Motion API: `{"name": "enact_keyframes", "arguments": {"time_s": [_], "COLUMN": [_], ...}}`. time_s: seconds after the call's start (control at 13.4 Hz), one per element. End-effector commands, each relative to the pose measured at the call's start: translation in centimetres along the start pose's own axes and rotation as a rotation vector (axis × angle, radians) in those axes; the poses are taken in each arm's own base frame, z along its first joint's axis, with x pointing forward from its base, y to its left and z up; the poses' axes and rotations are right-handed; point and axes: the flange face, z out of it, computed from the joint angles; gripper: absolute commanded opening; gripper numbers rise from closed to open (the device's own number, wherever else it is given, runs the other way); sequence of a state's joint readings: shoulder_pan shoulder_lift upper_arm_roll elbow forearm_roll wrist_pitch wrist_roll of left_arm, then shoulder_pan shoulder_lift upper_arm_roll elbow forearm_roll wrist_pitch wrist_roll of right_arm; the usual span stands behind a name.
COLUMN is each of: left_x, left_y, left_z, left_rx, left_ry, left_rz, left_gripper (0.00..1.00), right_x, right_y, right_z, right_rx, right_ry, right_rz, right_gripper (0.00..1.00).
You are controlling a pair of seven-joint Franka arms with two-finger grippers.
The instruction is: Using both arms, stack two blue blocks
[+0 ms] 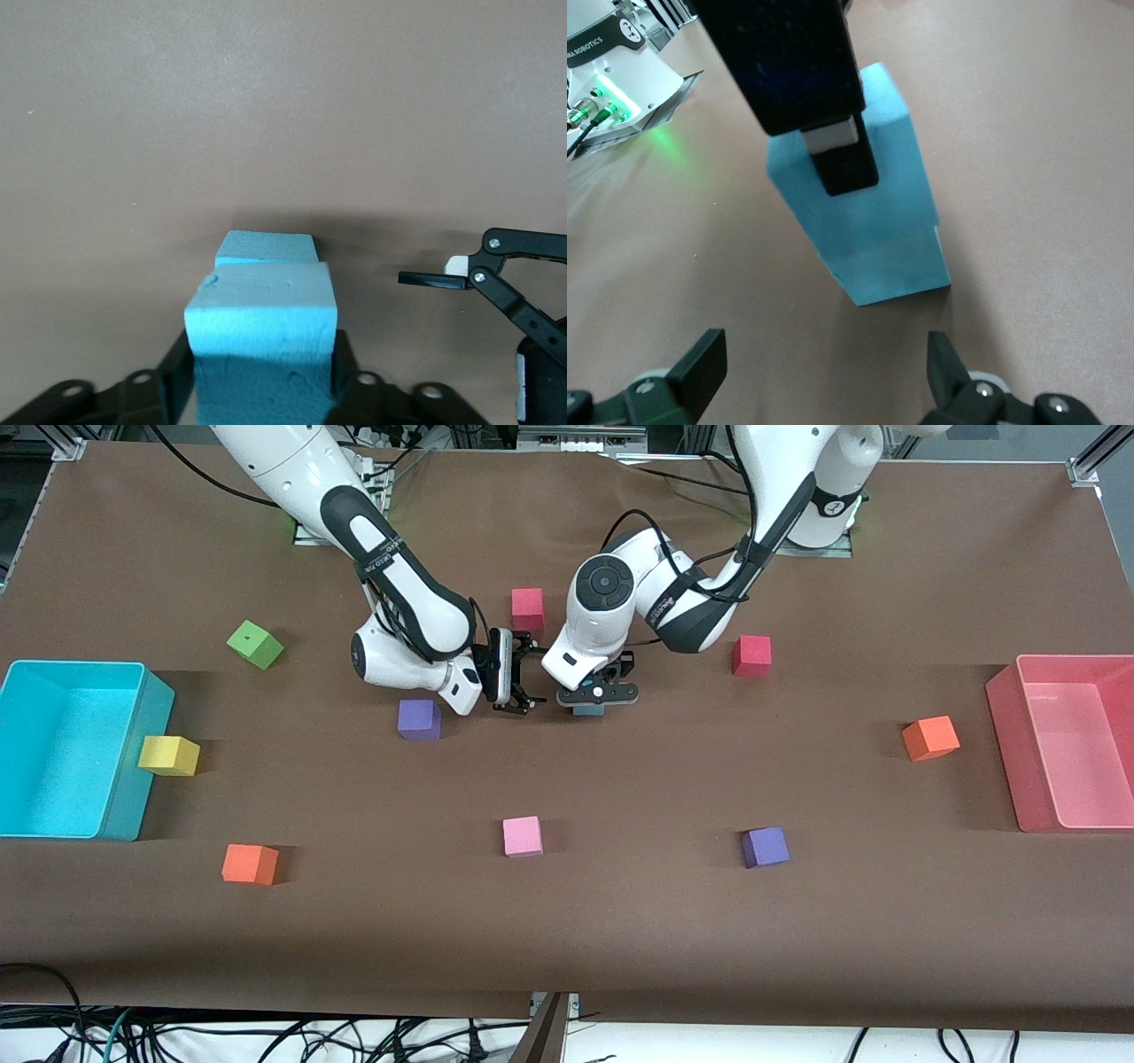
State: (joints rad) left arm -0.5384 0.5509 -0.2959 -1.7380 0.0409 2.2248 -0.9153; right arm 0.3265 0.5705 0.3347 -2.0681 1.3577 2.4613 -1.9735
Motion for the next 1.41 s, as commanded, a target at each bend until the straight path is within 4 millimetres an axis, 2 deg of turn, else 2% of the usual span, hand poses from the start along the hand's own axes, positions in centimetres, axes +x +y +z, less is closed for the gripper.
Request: {"name": "enact_keyframes", "arguments": {"time_s": [0.0, 0.07, 0.15, 0.3, 0.37, 0.52, 0.67, 0.82, 0.89, 1.04, 1.34], "left_x": [0.3, 0.5, 0.4, 0.4, 1.1, 3.2, 5.5, 6.4, 6.8, 7.1, 8.4], "left_y": [-0.2, -0.3, -0.3, -1.1, -2.2, -5.8, -10.4, -14.9, -17.6, -22.2, -32.1], "left_z": [-0.2, -0.7, -2.1, -5.4, -7.3, -12.4, -17.3, -21.5, -23.9, -27.3, -30.6], "left_rx": [0.016, 0.015, 0.01, 0.016, 0.017, 0.01, -0.003, 0.025, 0.037, 0.071, 0.119], "left_ry": [0.032, 0.036, 0.05, 0.063, 0.073, 0.095, 0.129, 0.136, 0.143, 0.131, 0.064], "left_rz": [0.01, 0.008, 0.009, 0.01, -0.011, -0.08, -0.133, -0.102, -0.078, 0.013, 0.148], "left_gripper": [1.0, 1.0, 1.0, 1.0, 1.0, 1.0, 1.0, 1.0, 1.0, 1.0, 1.0], "right_x": [0.0, 0.1, 0.2, 0.5, 0.7, 1.6, 2.0, 2.5, 2.5, 2.2, 0.7], "right_y": [-0.2, -0.2, -0.2, -0.2, -0.2, -0.8, -2.1, -4.2, -4.5, -4.4, -3.3], "right_z": [-0.3, -0.3, -0.4, -0.6, -0.7, -2.1, -4.6, -7.3, -8.6, -11.3, -15.3], "right_rx": [-0.008, -0.008, -0.01, -0.013, -0.014, -0.024, -0.049, -0.079, -0.097, -0.141, -0.179], "right_ry": [0.015, 0.015, 0.016, 0.018, 0.018, 0.019, 0.011, 0.0, 0.001, 0.004, -0.053], "right_rz": [-0.008, -0.006, -0.007, -0.008, -0.012, -0.022, 0.024, 0.083, 0.093, 0.092, 0.046], "right_gripper": [1.0, 1.0, 1.0, 1.0, 1.0, 1.0, 1.0, 1.0, 1.0, 1.0, 1.0]}}
